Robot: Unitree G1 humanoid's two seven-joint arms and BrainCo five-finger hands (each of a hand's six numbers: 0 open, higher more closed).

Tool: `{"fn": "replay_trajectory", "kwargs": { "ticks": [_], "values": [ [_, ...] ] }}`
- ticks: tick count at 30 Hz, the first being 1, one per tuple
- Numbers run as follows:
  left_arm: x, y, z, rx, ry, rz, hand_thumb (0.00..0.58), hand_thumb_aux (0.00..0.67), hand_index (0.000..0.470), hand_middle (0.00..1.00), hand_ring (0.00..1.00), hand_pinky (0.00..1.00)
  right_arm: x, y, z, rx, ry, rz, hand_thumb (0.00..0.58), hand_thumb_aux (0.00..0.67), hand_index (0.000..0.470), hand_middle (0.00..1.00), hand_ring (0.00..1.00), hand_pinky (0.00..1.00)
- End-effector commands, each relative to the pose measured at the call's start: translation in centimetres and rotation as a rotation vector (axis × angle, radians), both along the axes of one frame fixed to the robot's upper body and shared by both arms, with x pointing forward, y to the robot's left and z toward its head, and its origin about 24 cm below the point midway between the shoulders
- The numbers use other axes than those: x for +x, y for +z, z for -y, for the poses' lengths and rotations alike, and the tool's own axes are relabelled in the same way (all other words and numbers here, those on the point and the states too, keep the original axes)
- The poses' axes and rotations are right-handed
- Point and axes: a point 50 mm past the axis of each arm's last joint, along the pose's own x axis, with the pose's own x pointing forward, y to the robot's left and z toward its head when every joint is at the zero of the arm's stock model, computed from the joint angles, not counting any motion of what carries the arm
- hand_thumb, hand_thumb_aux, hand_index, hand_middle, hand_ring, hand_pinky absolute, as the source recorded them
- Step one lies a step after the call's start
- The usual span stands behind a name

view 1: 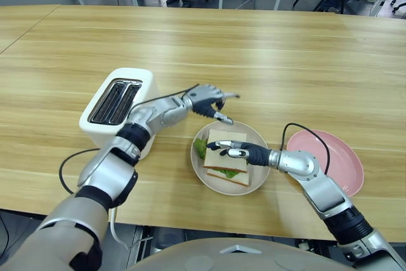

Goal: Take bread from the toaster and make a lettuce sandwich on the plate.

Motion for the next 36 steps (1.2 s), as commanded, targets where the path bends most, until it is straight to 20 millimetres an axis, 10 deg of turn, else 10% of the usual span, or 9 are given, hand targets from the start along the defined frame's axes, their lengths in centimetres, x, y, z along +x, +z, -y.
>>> {"fn": "replay_trajectory", "kwargs": {
  "ticks": [1,8,9,11,12,14,15,17,36],
  "values": [
    [0.5,4.5,-1.8,-0.151,0.063,0.270,0.000,0.000,0.000,0.00,0.00,0.00,-0.8,-2.3,0.7,-0.097,-0.014,-0.109,0.000,0.000,0.000,0.00,0.00,0.00],
    [-1.8,9.4,-6.4,-0.585,0.075,0.188,0.000,0.000,0.000,0.00,0.00,0.00,0.6,1.6,0.8,0.176,-0.120,-0.010,0.000,0.000,0.000,0.00,0.00,0.00],
    [-2.5,9.6,-6.9,-0.622,0.056,0.143,0.452,0.355,0.244,0.00,0.00,0.00,0.8,2.3,1.1,0.227,-0.140,-0.001,0.000,0.000,0.000,0.00,0.00,0.00],
    [-4.0,9.6,-7.8,-0.677,0.014,0.049,0.580,0.670,0.460,0.00,0.00,0.00,0.9,3.5,1.7,0.315,-0.175,0.008,0.470,0.378,0.260,0.00,0.00,0.00],
    [-4.7,9.5,-8.2,-0.692,-0.006,-0.003,0.580,0.670,0.460,0.10,0.10,0.10,1.0,4.0,2.0,0.352,-0.190,0.002,0.580,0.670,0.460,0.00,0.00,0.00],
    [-6.4,9.0,-8.9,-0.703,-0.062,-0.110,0.580,0.670,0.460,0.75,0.75,0.75,0.7,4.6,2.6,0.409,-0.195,-0.015,0.580,0.670,0.460,0.03,0.03,0.03],
    [-7.2,8.7,-9.1,-0.700,-0.086,-0.157,0.580,0.670,0.460,1.00,1.00,1.00,0.6,4.8,2.7,0.428,-0.193,-0.025,0.580,0.670,0.460,0.43,0.43,0.43],
    [-8.9,8.0,-9.7,-0.693,-0.133,-0.254,0.580,0.670,0.460,1.00,1.00,1.00,0.0,5.2,3.1,0.457,-0.168,-0.044,0.580,0.670,0.460,1.00,1.00,1.00],
    [-19.6,-5.1,-10.0,0.225,-0.086,-0.865,0.580,0.670,0.460,1.00,1.00,1.00,-9.5,1.1,4.3,-0.141,0.216,-0.129,0.580,0.670,0.460,1.00,1.00,1.00]
  ]
}}
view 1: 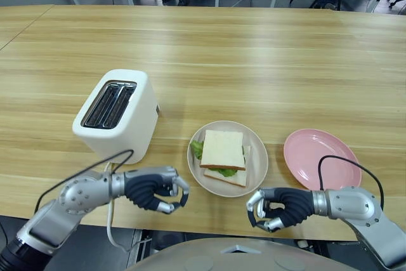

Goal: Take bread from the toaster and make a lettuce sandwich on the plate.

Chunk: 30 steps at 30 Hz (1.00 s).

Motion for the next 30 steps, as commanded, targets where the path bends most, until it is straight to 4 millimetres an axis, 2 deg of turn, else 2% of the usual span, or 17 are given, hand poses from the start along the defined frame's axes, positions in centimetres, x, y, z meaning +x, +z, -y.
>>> {"fn": "replay_trajectory", "kwargs": {
  "ticks": [1,4,10,16,22,25,30],
  "values": [
    [0.1,-1.8,0.1,0.180,-0.027,0.058,0.580,0.670,0.460,1.00,1.00,1.00,-0.3,-1.1,-0.2,-0.124,0.029,0.075,0.580,0.670,0.460,1.00,1.00,1.00],
    [0.8,-2.8,0.5,0.263,-0.033,0.141,0.580,0.670,0.460,1.00,1.00,1.00,0.0,-2.4,-0.5,-0.206,0.033,0.126,0.580,0.670,0.460,1.00,1.00,1.00],
    [2.2,-4.2,2.0,0.309,-0.038,0.251,0.580,0.670,0.460,1.00,1.00,1.00,1.2,-5.0,-1.1,-0.374,0.049,0.265,0.580,0.670,0.460,1.00,1.00,1.00],
    [2.5,-6.1,3.6,0.335,-0.061,0.253,0.580,0.670,0.460,1.00,1.00,1.00,2.5,-5.9,-2.1,-0.411,0.032,0.350,0.580,0.670,0.460,1.00,1.00,1.00],
    [2.8,-8.3,4.1,0.360,-0.033,0.224,0.580,0.670,0.460,1.00,1.00,1.00,4.1,-6.4,-3.1,-0.416,-0.018,0.415,0.580,0.670,0.460,1.00,1.00,1.00],
    [4.3,-8.8,4.0,0.358,0.029,0.244,0.580,0.670,0.460,1.00,1.00,1.00,5.4,-6.6,-3.7,-0.403,-0.063,0.448,0.580,0.670,0.460,1.00,1.00,1.00],
    [8.0,-8.8,3.3,0.372,0.160,0.331,0.580,0.670,0.460,1.00,1.00,1.00,7.8,-7.1,-4.6,-0.410,-0.134,0.502,0.580,0.670,0.460,1.00,1.00,1.00]
  ]
}}
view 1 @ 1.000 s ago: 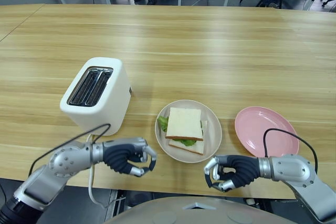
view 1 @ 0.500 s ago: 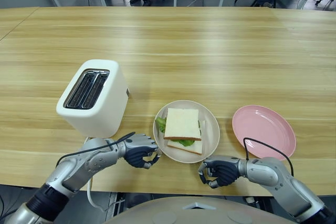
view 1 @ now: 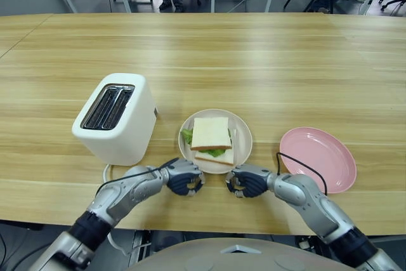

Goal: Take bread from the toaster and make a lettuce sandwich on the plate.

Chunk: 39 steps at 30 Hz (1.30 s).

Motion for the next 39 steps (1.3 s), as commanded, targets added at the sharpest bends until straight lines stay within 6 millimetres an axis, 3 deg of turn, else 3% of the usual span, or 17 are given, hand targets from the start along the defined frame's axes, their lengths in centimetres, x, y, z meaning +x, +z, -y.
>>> {"fn": "replay_trajectory", "kwargs": {
  "ticks": [1,10,20,26,31,32,33,34,35,36,37,38,39],
  "values": [
    [2.2,-1.3,-1.4,0.060,0.110,0.024,0.580,0.670,0.460,1.00,1.00,1.00,1.5,-1.1,0.0,-0.027,-0.060,0.021,0.580,0.670,0.460,1.00,1.00,1.00],
    [8.7,-0.9,-0.8,0.041,0.268,0.104,0.580,0.670,0.460,1.00,1.00,1.00,7.1,-1.4,-1.6,-0.006,-0.164,0.110,0.580,0.670,0.460,1.00,1.00,1.00],
    [11.4,-0.7,0.5,0.017,0.304,0.120,0.580,0.670,0.460,1.00,1.00,1.00,11.9,-1.4,-1.2,-0.016,-0.283,0.206,0.580,0.670,0.460,1.00,1.00,1.00],
    [10.7,-0.3,0.7,-0.110,0.295,0.105,0.580,0.670,0.460,1.00,1.00,1.00,11.3,-1.1,-1.1,0.048,-0.251,0.196,0.580,0.670,0.460,1.00,1.00,1.00],
    [7.3,1.6,0.9,-0.488,0.280,0.009,0.580,0.670,0.460,1.00,1.00,1.00,8.4,0.9,-0.2,0.340,-0.246,0.076,0.580,0.670,0.460,1.00,1.00,1.00],
    [6.4,2.1,0.9,-0.572,0.269,-0.018,0.568,0.573,0.393,0.96,0.96,0.96,7.6,1.5,0.0,0.425,-0.236,0.039,0.580,0.670,0.460,1.00,1.00,1.00],
    [5.3,2.8,0.9,-0.671,0.253,-0.046,0.568,0.573,0.393,0.96,0.96,0.96,6.6,2.2,0.2,0.527,-0.217,-0.001,0.580,0.670,0.460,1.00,1.00,1.00],
    [4.4,3.4,0.8,-0.761,0.240,-0.077,0.476,0.386,0.265,0.83,0.83,0.83,5.8,3.0,0.4,0.630,-0.192,-0.036,0.577,0.623,0.428,1.00,1.00,1.00],
    [3.5,4.0,0.7,-0.840,0.227,-0.105,0.209,0.134,0.092,0.67,0.67,0.67,4.9,3.9,0.7,0.730,-0.163,-0.069,0.470,0.378,0.260,1.00,1.00,1.00],
    [2.5,4.6,0.5,-0.917,0.213,-0.138,0.000,0.000,0.000,0.51,0.51,0.51,4.1,4.7,1.1,0.835,-0.139,-0.106,0.297,0.202,0.139,0.96,0.96,0.96],
    [1.8,5.2,0.2,-0.982,0.207,-0.167,0.000,0.000,0.000,0.22,0.22,0.22,3.5,5.4,1.6,0.921,-0.124,-0.134,0.000,0.000,0.000,0.76,0.76,0.76],
    [1.0,5.7,-0.1,-1.047,0.199,-0.195,0.000,0.000,0.000,0.05,0.05,0.05,3.2,5.9,2.1,1.002,-0.122,-0.156,0.000,0.000,0.000,0.58,0.58,0.58],
    [0.4,6.0,-0.5,-1.105,0.198,-0.217,0.000,0.000,0.000,0.00,0.00,0.00,3.0,6.2,2.6,1.067,-0.123,-0.173,0.000,0.000,0.000,0.33,0.33,0.33]
  ]
}}
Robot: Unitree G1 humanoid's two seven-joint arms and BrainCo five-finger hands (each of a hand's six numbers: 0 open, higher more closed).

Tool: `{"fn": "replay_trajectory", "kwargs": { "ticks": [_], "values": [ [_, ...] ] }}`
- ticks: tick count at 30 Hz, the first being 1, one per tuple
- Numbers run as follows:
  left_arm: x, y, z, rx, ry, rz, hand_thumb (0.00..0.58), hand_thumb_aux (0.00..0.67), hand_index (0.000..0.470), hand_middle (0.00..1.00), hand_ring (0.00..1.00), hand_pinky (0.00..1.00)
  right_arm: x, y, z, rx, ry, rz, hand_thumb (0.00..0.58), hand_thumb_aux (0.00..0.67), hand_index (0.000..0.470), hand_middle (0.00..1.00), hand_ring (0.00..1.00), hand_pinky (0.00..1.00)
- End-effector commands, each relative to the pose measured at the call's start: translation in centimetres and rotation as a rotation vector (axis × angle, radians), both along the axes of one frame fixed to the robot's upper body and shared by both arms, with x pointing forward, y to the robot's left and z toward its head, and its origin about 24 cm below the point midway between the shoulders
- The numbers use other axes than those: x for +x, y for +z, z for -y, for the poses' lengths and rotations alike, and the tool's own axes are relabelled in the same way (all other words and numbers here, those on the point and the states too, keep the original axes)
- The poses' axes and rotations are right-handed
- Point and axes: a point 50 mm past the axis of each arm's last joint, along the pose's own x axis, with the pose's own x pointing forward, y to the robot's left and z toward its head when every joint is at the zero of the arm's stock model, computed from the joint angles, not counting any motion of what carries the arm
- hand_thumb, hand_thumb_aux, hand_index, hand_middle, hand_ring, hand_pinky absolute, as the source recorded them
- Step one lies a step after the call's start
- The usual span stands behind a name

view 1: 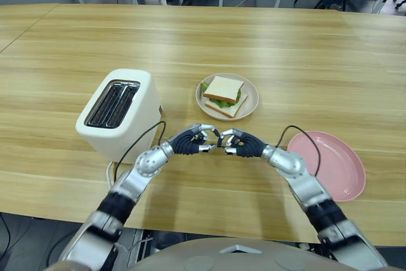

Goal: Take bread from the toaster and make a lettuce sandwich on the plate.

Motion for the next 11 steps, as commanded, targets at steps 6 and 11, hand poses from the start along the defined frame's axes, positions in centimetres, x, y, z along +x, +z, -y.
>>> {"fn": "replay_trajectory", "kwargs": {
  "ticks": [6,11],
  "values": [
    [-2.2,3.6,-3.4,-0.570,0.024,-0.079,0.000,0.000,0.000,0.00,0.00,0.00,-0.4,4.0,2.6,0.643,0.030,-0.034,0.000,0.000,0.000,0.00,0.00,0.00],
    [-1.4,3.2,-4.1,-0.684,0.027,-0.107,0.000,0.000,0.000,0.00,0.00,0.00,0.7,4.1,3.5,0.848,-0.076,-0.008,0.000,0.000,0.000,0.00,0.00,0.00]
  ]
}}
